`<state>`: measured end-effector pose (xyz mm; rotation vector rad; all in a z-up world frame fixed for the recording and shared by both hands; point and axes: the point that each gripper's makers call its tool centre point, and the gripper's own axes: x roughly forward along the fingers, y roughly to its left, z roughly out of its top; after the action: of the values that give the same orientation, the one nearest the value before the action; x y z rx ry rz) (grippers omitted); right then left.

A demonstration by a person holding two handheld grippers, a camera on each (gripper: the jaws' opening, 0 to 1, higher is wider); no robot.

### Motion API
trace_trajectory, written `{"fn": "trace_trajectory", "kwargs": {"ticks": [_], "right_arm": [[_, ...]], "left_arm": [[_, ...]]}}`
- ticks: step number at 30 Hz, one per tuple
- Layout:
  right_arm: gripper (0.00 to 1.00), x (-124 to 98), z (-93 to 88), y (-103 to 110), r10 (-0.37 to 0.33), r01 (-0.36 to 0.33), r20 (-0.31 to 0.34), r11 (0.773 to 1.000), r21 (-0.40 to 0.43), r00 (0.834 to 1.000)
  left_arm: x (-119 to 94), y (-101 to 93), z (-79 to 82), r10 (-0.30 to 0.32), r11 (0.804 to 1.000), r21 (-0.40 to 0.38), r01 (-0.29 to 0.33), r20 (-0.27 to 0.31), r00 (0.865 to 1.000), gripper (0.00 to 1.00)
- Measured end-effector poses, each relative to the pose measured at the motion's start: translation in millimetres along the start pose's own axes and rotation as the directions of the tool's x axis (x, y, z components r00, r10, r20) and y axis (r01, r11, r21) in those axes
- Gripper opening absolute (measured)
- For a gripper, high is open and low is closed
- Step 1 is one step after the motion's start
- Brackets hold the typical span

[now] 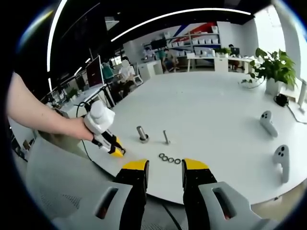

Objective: Place the washer onto the threaded stud by aligning its center hole with the stud, sliding it down to the base, and recovering from edge contact or off-axis alignment until the washer reaches the visible bottom stop.

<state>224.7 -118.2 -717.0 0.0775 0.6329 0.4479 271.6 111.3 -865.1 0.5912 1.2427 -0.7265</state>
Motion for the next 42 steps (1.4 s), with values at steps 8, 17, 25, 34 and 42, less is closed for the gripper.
{"fn": "trace_trajectory", "kwargs": {"ticks": [8,17,25,34,42], "right_arm": [[0.30,0,0.7,0,0.004,-0.004,0.002,1.000,0.000,1.000],[0.30,0,0.4,1,0.008,-0.008,0.000,1.000,-0.003,1.000],[0.30,1,-0.3,1,0.011,-0.011,-0.003,1.000,-0.005,1.000],[0.30,1,-0.4,0,0.007,-0.007,-0.003,1.000,-0.004,1.000],[0.30,0,0.6,-1,0.000,0.000,0.003,1.000,0.004,1.000]], "left_arm": [[-17,9.4,20.1,0.019,0.999,0.039,-0.020,0.038,0.999,0.19],[-36,19.7,40.9,0.044,0.995,0.089,-0.050,0.074,0.996,0.19],[-44,27.1,57.5,0.045,0.994,0.099,-0.055,0.103,0.994,0.19],[-49,24.8,78.8,0.027,0.995,0.090,-0.040,0.145,0.989,0.19],[-48,24.4,91.5,0.023,0.993,0.115,-0.040,0.148,0.989,0.19]]}}
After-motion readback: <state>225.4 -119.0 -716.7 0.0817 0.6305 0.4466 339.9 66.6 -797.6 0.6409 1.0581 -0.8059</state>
